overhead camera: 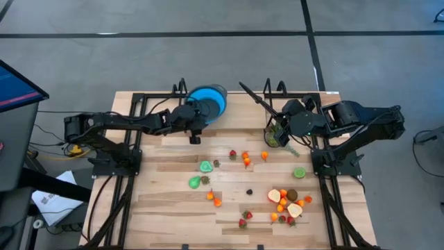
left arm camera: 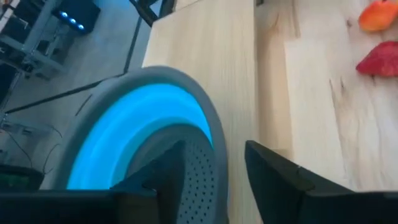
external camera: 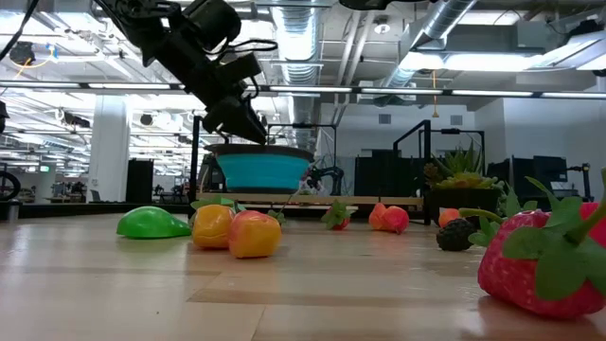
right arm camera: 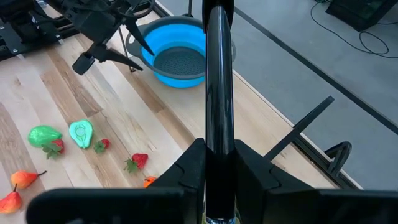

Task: Pick & Place Fruit
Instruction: Put the knife on the shelf

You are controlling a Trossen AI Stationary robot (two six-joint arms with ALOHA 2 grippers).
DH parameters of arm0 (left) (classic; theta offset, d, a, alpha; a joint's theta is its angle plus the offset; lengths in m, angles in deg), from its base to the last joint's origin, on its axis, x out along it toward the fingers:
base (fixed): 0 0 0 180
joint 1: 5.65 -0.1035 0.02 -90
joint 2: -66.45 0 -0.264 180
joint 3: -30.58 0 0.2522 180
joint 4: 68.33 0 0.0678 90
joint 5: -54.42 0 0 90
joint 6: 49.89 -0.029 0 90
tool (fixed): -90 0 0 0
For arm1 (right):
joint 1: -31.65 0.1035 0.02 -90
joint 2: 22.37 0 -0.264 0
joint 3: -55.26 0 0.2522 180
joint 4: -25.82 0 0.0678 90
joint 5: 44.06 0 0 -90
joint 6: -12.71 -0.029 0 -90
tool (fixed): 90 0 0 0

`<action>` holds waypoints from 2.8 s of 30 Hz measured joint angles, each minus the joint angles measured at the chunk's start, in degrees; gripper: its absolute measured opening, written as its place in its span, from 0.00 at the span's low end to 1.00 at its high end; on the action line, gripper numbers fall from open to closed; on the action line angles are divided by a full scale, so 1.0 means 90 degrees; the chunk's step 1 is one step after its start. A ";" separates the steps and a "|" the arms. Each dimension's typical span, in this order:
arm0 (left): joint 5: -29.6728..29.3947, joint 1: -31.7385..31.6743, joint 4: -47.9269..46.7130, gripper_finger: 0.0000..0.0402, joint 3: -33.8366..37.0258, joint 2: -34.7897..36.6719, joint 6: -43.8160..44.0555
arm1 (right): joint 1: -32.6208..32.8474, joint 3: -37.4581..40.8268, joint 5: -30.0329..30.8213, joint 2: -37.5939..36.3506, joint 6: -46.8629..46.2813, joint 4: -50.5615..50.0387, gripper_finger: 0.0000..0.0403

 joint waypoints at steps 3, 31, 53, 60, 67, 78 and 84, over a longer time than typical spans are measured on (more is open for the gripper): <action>-0.0002 0.0048 0.0113 0.48 -0.0005 0.0097 0.0075 | 0.0000 0.0000 0.0000 0.0000 -0.0002 0.0000 0.12; 0.0723 0.0127 0.0260 0.33 0.0983 0.3966 0.3014 | 0.0218 0.0001 0.0032 0.1447 -0.0712 0.0789 0.12; 0.0827 0.0148 0.0300 0.23 0.1540 0.4915 0.3018 | -0.1081 0.0002 0.0365 0.3765 -0.2743 0.0085 0.12; 0.0826 0.0148 0.0313 0.23 0.1540 0.4915 0.3018 | -0.1630 0.0000 0.0274 0.3896 -0.2190 0.0195 0.12; 0.0825 0.0148 0.0337 0.23 0.1540 0.4912 0.3018 | -0.2032 0.0029 0.0205 0.4100 -0.1693 0.0406 0.12; 0.0823 0.0148 0.0354 0.23 0.1540 0.4910 0.3018 | -0.2465 0.0049 -0.0133 0.4692 -0.0935 0.0860 0.12; 0.0817 0.0148 0.0366 0.23 0.1540 0.4912 0.3018 | -0.2618 0.0046 -0.0177 0.4901 -0.0627 0.0942 0.12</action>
